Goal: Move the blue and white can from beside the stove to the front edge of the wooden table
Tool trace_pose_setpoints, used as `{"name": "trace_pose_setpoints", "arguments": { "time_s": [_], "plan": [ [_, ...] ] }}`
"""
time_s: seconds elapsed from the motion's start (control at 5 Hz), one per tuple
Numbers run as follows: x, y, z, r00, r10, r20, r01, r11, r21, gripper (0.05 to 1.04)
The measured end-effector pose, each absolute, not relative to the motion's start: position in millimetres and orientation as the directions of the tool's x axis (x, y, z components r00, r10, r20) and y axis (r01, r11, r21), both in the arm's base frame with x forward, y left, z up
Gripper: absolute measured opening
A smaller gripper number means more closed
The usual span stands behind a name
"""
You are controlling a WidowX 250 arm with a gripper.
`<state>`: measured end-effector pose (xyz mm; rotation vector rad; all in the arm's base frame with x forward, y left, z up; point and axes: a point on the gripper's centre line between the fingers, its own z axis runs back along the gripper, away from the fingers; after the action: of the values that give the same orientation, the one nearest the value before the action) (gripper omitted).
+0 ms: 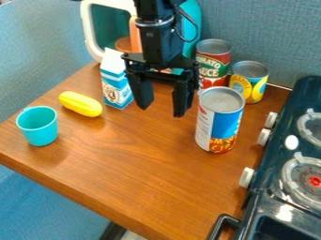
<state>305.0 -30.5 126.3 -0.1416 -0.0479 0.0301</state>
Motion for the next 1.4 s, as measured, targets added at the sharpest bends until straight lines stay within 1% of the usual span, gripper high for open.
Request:
{"name": "trace_pose_setpoints", "arguments": {
  "time_s": [0.2,0.4,0.6,0.8,1.0,1.2,1.4],
  "plan": [
    [303,-31,117,0.999,0.031,0.015,-0.029,0.990,-0.139,0.999],
    [330,-31,119,0.998,0.031,0.057,-0.025,0.995,-0.094,0.999],
    [350,-39,127,0.993,-0.007,0.114,0.017,0.996,-0.084,0.999],
    [362,-43,134,0.990,-0.029,0.141,0.044,0.994,-0.104,0.999],
    [374,-46,119,0.996,-0.026,0.090,0.036,0.992,-0.122,0.999],
    [387,-48,108,0.997,-0.048,0.060,0.055,0.991,-0.121,0.999],
    [389,-51,98,0.997,-0.060,0.038,0.064,0.992,-0.112,0.999]
  ]
}}
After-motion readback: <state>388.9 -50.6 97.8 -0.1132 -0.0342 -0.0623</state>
